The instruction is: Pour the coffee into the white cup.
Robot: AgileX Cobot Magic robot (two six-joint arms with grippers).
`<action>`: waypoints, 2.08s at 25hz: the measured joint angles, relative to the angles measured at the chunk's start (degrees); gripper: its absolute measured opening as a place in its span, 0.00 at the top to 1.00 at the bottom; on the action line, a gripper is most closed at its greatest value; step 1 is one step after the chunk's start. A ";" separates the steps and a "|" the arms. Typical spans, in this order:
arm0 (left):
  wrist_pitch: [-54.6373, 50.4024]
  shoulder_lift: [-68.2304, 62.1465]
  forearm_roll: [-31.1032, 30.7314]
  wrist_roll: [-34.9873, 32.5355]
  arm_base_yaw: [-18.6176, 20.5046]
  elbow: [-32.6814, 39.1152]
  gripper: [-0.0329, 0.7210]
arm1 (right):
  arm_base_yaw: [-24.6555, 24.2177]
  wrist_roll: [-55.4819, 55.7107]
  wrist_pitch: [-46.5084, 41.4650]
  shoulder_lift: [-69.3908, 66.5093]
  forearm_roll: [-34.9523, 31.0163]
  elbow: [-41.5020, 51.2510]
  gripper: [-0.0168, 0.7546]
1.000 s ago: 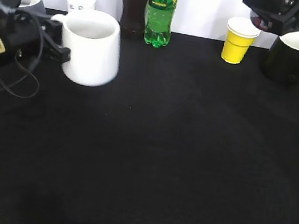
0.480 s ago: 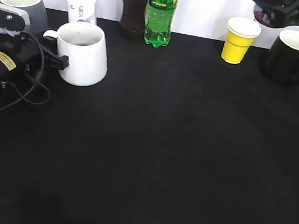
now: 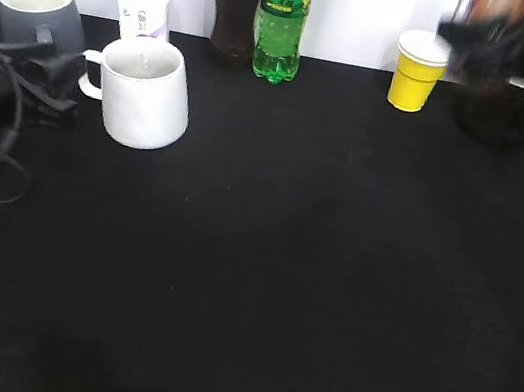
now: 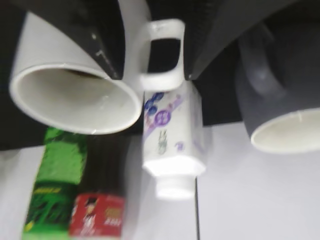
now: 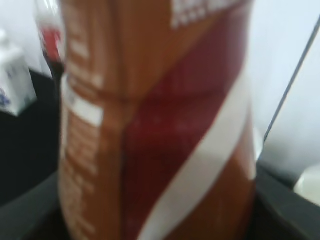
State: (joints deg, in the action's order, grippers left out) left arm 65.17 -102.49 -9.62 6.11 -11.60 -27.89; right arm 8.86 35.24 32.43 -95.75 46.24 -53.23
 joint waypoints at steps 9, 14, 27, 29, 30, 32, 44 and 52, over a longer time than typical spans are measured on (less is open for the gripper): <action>-4.28 8.35 -5.26 0.00 0.00 1.69 0.55 | 0.00 -32.80 28.46 -21.08 -33.97 9.97 0.31; -9.30 11.46 -6.80 0.00 0.00 1.78 0.55 | 0.00 -33.57 31.55 -24.78 -36.63 9.92 0.31; -59.71 28.98 -7.07 11.73 -5.06 0.21 0.55 | 0.00 -27.30 0.35 -2.65 -37.82 24.01 0.18; -74.87 32.27 -0.98 12.55 -8.74 -5.25 0.55 | 0.52 -25.48 -20.54 5.55 -37.82 18.48 0.21; -81.08 34.05 0.71 12.67 -9.89 -8.60 0.55 | 1.17 -24.64 -30.35 9.49 -38.43 15.04 0.21; -91.50 38.42 3.64 12.72 -11.24 -14.58 0.55 | 3.61 -24.09 -41.91 16.68 -41.64 10.33 0.21; -131.86 94.94 4.96 4.73 -12.47 -9.45 0.55 | 12.47 -24.12 -94.95 75.41 -42.04 17.63 0.21; -126.63 102.91 6.91 -2.18 -12.52 -1.85 0.56 | 12.47 -24.12 -93.37 96.13 -40.91 24.29 0.21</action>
State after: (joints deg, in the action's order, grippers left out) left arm -61.46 0.41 -2.72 3.92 -24.13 -29.74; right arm 21.33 11.12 -60.94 0.38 5.33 -28.94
